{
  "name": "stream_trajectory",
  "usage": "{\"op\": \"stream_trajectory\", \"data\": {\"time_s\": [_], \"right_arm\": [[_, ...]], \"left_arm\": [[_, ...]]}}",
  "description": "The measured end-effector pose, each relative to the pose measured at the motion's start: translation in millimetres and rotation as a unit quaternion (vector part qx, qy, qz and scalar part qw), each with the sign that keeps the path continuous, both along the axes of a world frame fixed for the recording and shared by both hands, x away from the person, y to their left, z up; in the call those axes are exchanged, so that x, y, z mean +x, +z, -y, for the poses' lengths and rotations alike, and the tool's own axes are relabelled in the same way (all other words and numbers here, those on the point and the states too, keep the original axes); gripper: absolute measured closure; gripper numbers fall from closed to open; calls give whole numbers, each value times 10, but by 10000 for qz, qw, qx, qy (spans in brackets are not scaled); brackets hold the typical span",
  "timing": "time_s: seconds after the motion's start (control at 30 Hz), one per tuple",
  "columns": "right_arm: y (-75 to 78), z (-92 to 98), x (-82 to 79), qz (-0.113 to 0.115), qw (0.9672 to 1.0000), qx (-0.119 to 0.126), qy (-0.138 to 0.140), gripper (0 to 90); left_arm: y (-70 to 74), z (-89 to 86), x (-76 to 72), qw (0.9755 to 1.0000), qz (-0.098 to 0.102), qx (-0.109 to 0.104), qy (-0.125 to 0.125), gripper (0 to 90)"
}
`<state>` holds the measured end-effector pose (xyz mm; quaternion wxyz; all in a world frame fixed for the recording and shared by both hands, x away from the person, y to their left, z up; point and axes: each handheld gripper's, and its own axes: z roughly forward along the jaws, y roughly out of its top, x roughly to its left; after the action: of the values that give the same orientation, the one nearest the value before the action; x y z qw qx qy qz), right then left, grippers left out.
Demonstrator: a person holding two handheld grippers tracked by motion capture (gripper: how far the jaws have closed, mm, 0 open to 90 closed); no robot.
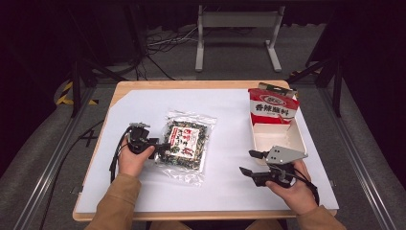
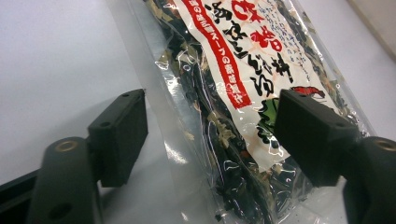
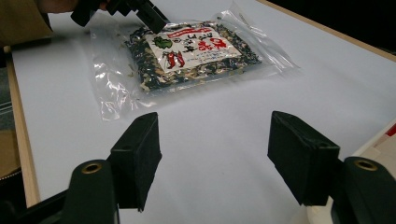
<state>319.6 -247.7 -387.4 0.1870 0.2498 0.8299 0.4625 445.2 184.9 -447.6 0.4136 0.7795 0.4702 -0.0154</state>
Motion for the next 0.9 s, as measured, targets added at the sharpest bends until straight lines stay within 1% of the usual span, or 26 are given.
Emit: {"op": "stream_trajectory", "data": {"time_s": [0.07, 0.1, 0.17, 0.23, 0.27, 0.33, 0.37, 0.4, 0.47, 0.5, 0.53, 0.57, 0.6, 0.7, 0.73, 0.77, 0.83, 0.87, 0.9], "right_arm": [[-3, -1, 0, -10, 10000, -4, -7, 344], [-5, -1, 0, -12, 10000, -9, -7, 344], [-7, -2, 1, -12, 10000, -18, -8, 344], [-8, -3, 3, -1, 10000, -28, -8, 344], [-8, -4, 2, -7, 10000, -29, -13, 344], [-8, -5, 1, -12, 10000, -29, -9, 344], [-8, -5, 1, -12, 10000, -29, -9, 344], [-11, -5, 4, -12, 10000, -28, -9, 344], [-14, -6, 8, -18, 10000, -31, -13, 344], [-16, -7, 10, -23, 10000, -31, -11, 344], [-16, -7, 10, -23, 10000, -31, -11, 344], [-16, -9, 12, -25, 10000, -31, -11, 344], [-17, -13, 14, -30, 10000, -29, -6, 342], [-18, -14, 12, -36, 10000, -24, -8, 340], [-17, -14, 13, -38, 10000, -23, -6, 339], [-16, -13, 13, -43, 10000, -15, -7, 338], [-15, -11, 14, -43, 10000, -6, -9, 338], [-14, -10, 13, -46, 10000, -5, -6, 336], [-14, -10, 13, -46, 10000, -6, -3, 335]], "left_arm": [[1, 19, -5, 9999, 72, 106, -1, 228], [1, 19, -5, 9999, 72, 106, -1, 233], [0, 61, -17, 9995, 201, 240, -89, 247], [1, 75, -23, 9992, 237, 295, -124, 270], [1, 78, -26, 9994, 211, 251, -146, 288], [-1, 68, -28, 9994, 201, 224, -187, 356], [-2, 57, -27, 9995, 169, 191, -179, 356], [-5, 18, -22, 9999, -4, 37, -120, 434], [-14, -3, -21, 9998, -109, -77, -131, 493], [-14, -3, -21, 9998, -109, -77, -131, 515], [-20, -2, -23, 9997, -137, -147, -119, 515], [-18, 1, -26, 9997, -133, -163, -103, 546], [-5, 4, -33, 9998, -70, -131, -129, 595], [12, 20, -58, 9999, 36, -57, -119, 633], [18, 21, -65, 9999, 7, -79, -113, 678], [16, 25, -64, 9998, 10, -104, -155, 701], [14, 39, -69, 9998, 8, -118, -162, 709], [19, 51, -76, 9998, 13, -110, -160, 742], [24, 60, -81, 9998, 39, -115, -156, 757]]}}
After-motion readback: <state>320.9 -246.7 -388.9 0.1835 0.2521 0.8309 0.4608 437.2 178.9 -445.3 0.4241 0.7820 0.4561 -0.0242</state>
